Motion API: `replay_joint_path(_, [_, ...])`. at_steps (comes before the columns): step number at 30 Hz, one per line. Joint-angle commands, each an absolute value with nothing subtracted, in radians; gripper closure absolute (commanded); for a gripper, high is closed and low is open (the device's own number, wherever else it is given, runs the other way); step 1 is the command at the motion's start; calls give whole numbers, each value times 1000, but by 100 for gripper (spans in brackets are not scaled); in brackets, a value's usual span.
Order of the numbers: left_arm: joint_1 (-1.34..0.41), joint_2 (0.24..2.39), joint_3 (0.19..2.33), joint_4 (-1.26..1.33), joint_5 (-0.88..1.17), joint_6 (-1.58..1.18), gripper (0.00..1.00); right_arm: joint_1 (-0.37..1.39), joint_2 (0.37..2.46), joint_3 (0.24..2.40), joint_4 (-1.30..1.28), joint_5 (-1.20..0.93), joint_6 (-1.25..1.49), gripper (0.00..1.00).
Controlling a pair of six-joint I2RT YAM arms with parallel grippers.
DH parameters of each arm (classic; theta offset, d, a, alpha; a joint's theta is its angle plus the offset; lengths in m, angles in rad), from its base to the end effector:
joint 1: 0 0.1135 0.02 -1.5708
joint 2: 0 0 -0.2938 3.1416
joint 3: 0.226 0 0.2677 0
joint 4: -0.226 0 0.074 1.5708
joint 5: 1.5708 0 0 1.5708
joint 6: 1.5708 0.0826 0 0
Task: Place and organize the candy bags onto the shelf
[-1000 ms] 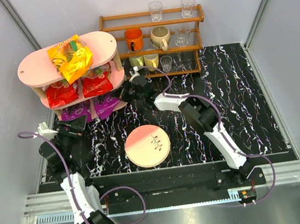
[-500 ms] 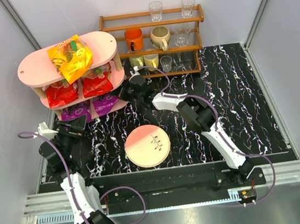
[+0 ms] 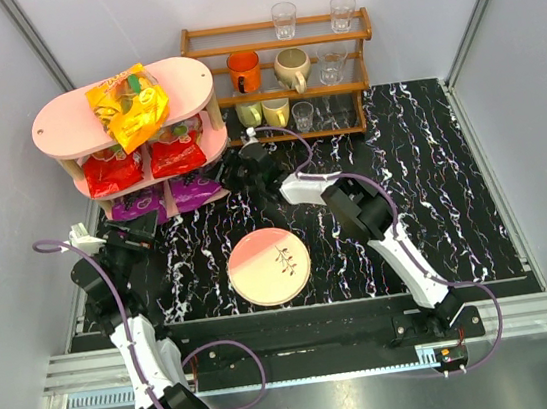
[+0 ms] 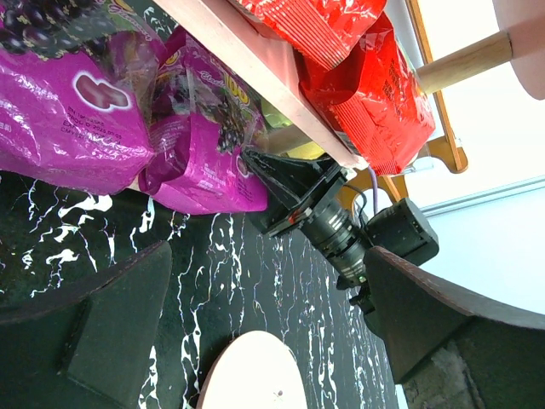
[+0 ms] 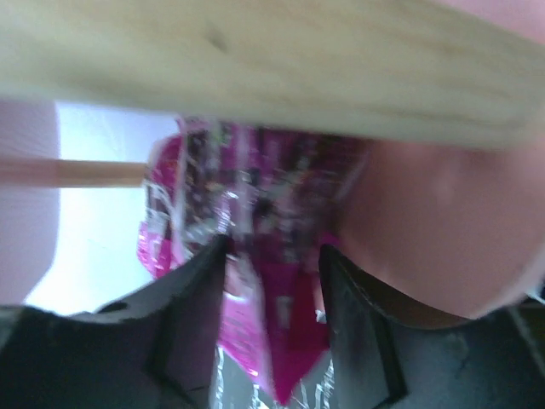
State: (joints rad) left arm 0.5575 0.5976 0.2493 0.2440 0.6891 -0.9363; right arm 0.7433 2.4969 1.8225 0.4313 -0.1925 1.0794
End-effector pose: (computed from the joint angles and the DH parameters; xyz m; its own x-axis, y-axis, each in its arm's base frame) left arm 0.1804 0.0506 0.2318 -0.1557 -0.8296 -0.5362 0.0049 0.5422 -0.8402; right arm 0.4653 0.4492 0.1367 -0.7898 0.4495 -0.4174 -0.2217 0.4253 0.8775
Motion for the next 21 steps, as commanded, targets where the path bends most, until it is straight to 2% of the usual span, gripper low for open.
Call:
replay_joint_path(1, [557, 591, 296, 278, 713, -945, 1, 752, 2392, 1723, 428, -173, 1013, 44])
replay_joint_path(7, [555, 586, 311, 249, 704, -924, 1, 747, 2294, 1594, 468, -179, 966, 37])
replay_joint_path(15, [555, 580, 350, 184, 683, -893, 1, 700, 2139, 1410, 520, -204, 920, 34])
replay_joint_path(21, [555, 595, 471, -99, 584, -789, 1, 663, 1858, 1125, 439, -178, 839, 32])
